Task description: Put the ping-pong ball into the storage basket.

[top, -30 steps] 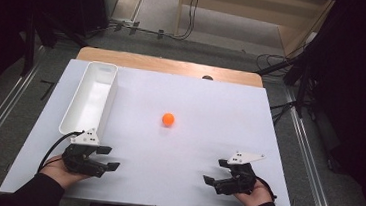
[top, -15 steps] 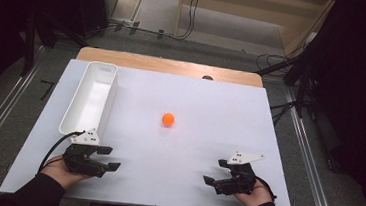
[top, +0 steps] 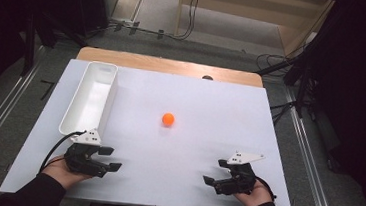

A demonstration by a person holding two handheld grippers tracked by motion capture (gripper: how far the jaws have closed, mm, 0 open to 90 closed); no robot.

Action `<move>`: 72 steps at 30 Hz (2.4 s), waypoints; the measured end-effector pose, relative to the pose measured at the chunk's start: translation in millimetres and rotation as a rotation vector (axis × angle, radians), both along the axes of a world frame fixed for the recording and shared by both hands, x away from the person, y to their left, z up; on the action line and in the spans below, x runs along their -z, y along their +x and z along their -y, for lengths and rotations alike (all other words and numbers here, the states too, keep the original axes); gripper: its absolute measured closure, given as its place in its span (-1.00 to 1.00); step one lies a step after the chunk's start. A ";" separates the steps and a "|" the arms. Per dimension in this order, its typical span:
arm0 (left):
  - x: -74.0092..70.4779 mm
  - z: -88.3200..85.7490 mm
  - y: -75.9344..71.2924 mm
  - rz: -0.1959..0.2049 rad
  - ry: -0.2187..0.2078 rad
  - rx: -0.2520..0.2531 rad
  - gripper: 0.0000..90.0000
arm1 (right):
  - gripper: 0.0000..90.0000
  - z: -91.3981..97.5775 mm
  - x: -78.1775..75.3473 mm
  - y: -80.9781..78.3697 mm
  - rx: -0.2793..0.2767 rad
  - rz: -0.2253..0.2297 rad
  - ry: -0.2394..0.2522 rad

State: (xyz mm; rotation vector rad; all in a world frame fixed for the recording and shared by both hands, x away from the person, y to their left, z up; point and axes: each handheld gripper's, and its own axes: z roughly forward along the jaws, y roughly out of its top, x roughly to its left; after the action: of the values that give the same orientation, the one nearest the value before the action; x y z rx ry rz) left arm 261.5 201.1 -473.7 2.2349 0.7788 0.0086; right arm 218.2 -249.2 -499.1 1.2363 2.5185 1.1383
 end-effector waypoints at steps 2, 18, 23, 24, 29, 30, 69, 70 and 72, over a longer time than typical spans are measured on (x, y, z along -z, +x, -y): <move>0.0 0.1 0.0 -0.001 -0.001 0.001 -0.23 | -0.71 0.0 0.0 -0.1 -0.003 0.000 0.000; -7.0 7.0 0.4 -0.024 -0.034 0.019 -0.41 | -0.71 -0.7 0.2 -0.2 -0.001 -0.009 0.004; -10.0 10.6 1.8 -0.029 -0.067 0.019 -0.52 | -0.71 0.0 0.5 0.3 0.001 -0.004 0.001; -10.4 11.8 1.8 -0.022 -0.064 0.017 -0.57 | -0.71 0.1 0.5 0.4 0.001 -0.004 0.000; -12.0 16.2 1.8 -0.017 -0.072 0.022 -0.71 | -0.71 0.3 0.6 0.6 0.001 -0.002 -0.001; -11.9 16.9 1.7 -0.015 -0.076 0.029 -0.71 | -0.71 0.2 0.6 0.4 0.000 -0.006 -0.001; -13.8 55.3 6.6 0.024 -0.021 0.035 -1.00 | -0.71 1.5 0.0 0.0 0.005 -0.003 0.002; -14.2 55.9 7.2 0.026 -0.021 0.030 -1.00 | -0.71 1.5 0.0 0.0 0.003 -0.003 0.002; -15.0 57.1 8.7 0.025 -0.022 0.023 -1.00 | -0.71 1.5 0.0 0.0 0.003 -0.002 0.001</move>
State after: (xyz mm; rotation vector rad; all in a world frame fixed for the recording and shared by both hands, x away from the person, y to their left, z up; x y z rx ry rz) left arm 270.1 143.9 -458.7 2.2186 0.7365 0.0167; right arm 218.2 -250.7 -499.1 1.2419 2.5173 1.1388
